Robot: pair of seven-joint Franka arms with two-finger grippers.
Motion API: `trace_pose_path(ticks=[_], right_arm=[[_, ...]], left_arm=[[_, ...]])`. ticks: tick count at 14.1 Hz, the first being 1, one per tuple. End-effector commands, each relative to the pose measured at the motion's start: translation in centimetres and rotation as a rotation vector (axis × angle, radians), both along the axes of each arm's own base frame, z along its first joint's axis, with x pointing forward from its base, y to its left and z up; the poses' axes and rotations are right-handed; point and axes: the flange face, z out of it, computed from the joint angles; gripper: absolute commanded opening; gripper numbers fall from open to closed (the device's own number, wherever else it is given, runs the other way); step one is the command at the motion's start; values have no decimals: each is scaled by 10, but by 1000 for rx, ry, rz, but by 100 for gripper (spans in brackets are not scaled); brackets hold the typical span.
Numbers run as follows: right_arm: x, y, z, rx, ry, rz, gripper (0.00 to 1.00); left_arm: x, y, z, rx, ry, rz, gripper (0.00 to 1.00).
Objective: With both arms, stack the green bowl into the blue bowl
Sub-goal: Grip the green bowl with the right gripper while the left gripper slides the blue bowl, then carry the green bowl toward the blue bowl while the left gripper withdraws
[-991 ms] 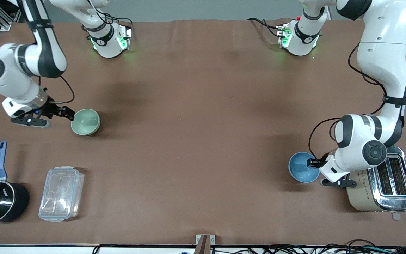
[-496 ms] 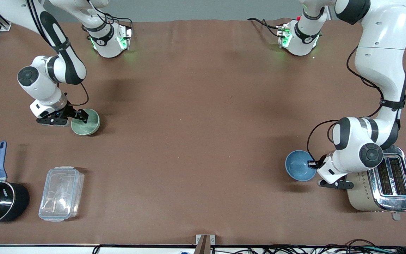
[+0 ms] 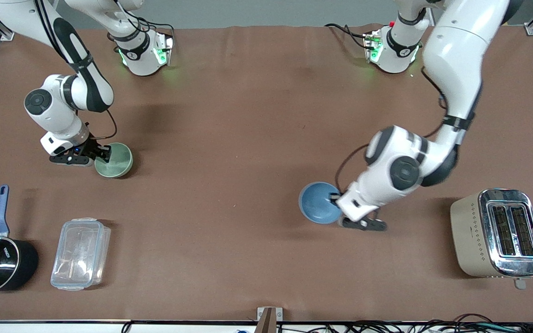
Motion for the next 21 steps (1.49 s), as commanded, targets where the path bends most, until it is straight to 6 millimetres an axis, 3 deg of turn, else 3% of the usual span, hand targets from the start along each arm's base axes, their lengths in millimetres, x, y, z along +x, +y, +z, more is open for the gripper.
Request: trace_pose_path(ticks=[1, 3, 6, 8, 9, 10, 11, 12, 14, 15, 16, 18, 20, 21], right_arm=[[16, -4, 15, -8, -15, 9, 0], [36, -8, 36, -9, 49, 1, 0], [78, -5, 84, -6, 109, -10, 0], [95, 12, 106, 12, 115, -3, 0], [102, 33, 114, 56, 115, -11, 0], [106, 51, 121, 102, 125, -31, 0], [110, 70, 128, 134, 144, -54, 0], [113, 100, 135, 144, 154, -87, 0], [118, 163, 151, 159, 138, -179, 0], [119, 199, 159, 170, 125, -224, 0], [120, 231, 162, 173, 120, -233, 0], [126, 285, 171, 207, 106, -291, 0], [122, 354, 172, 205, 93, -339, 0], [114, 381, 172, 182, 72, -376, 0]], left_arm=[[-42, -72, -14, 25, 47, 63, 1], [-65, -108, -34, 32, 74, 77, 1], [-83, -131, -62, 24, 86, 68, 4], [-86, -138, -76, 9, 83, 86, 10], [-89, -141, -80, 11, 86, 89, 14], [-89, -141, -81, 11, 89, 95, 24], [-86, -140, -74, 6, 79, 97, 48], [-77, -135, -56, -2, 50, 100, 99], [-57, -118, 6, -23, -12, 131, 100], [-46, -95, 48, -5, -31, 153, 100], [-36, -67, 85, 16, -39, 177, 100], [-11, 15, 159, 43, -62, 265, 100], [-3, 85, 219, 82, -77, 236, 100], [-7, 116, 238, 110, -54, 215, 100]])
